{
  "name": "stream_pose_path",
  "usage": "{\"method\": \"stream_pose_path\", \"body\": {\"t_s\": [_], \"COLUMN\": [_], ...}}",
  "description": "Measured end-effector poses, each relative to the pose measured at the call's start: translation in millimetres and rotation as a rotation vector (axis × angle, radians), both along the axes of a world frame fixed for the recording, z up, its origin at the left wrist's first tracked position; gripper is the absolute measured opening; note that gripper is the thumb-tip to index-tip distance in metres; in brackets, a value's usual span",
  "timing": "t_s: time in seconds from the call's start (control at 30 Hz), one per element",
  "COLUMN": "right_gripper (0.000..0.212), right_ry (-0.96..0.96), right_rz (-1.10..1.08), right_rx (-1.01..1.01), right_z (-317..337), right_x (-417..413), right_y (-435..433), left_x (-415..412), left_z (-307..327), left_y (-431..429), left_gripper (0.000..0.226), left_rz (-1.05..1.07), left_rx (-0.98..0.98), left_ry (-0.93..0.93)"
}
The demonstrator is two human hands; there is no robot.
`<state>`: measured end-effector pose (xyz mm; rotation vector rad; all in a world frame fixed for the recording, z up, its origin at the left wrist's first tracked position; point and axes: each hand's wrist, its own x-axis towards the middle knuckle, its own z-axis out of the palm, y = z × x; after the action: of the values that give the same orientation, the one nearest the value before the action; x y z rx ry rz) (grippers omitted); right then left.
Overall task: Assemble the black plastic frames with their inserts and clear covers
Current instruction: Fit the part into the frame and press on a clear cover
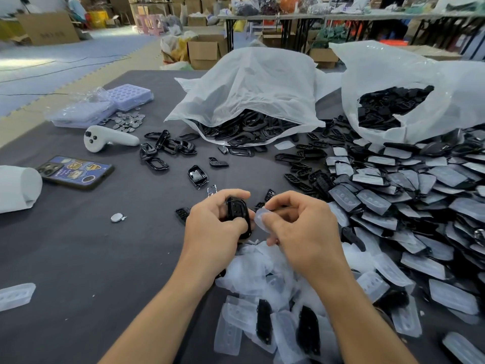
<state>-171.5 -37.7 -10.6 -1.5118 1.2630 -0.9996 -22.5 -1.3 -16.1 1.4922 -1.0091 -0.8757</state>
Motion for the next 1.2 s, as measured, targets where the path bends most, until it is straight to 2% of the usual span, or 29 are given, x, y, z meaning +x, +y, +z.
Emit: {"method": "stream_pose_path", "body": {"t_s": [0.27, 0.47, 0.77, 0.9, 1.0, 1.1, 1.2], "right_gripper": [0.015, 0.013, 0.021, 0.018, 0.020, 0.022, 0.015], "right_ry": [-0.103, -0.123, 0.022, 0.174, 0.200, 0.134, -0.101], "right_rz": [0.025, 0.059, 0.027, 0.008, -0.026, -0.027, -0.034], "right_rx": [-0.011, 0.014, -0.014, -0.148, -0.233, -0.211, -0.076], "right_z": [1.8, 2.4, -0.8, -1.4, -2.7, -2.3, 3.2], "right_x": [0.0, 4.2, 3.2, 5.3, 7.5, 6.6, 4.1], "right_y": [-0.4, 1.4, 0.5, 5.3, 7.3, 5.3, 1.9], "left_x": [-1.6, -0.8, 0.8, 1.0, 1.4, 0.3, 1.2], "left_z": [-2.2, -4.4, -6.5, -6.4, -5.7, -5.8, -6.7], "left_y": [1.1, -1.9, -3.3, -1.5, -1.4, -2.4, -4.0], "left_gripper": [0.042, 0.040, 0.044, 0.044, 0.043, 0.043, 0.042], "left_rz": [-0.092, -0.032, 0.071, 0.053, -0.020, -0.031, 0.004], "left_rx": [-0.034, -0.044, -0.070, -0.073, -0.076, -0.081, -0.092], "left_ry": [0.066, 0.028, 0.021, -0.004, -0.034, -0.013, 0.033]}}
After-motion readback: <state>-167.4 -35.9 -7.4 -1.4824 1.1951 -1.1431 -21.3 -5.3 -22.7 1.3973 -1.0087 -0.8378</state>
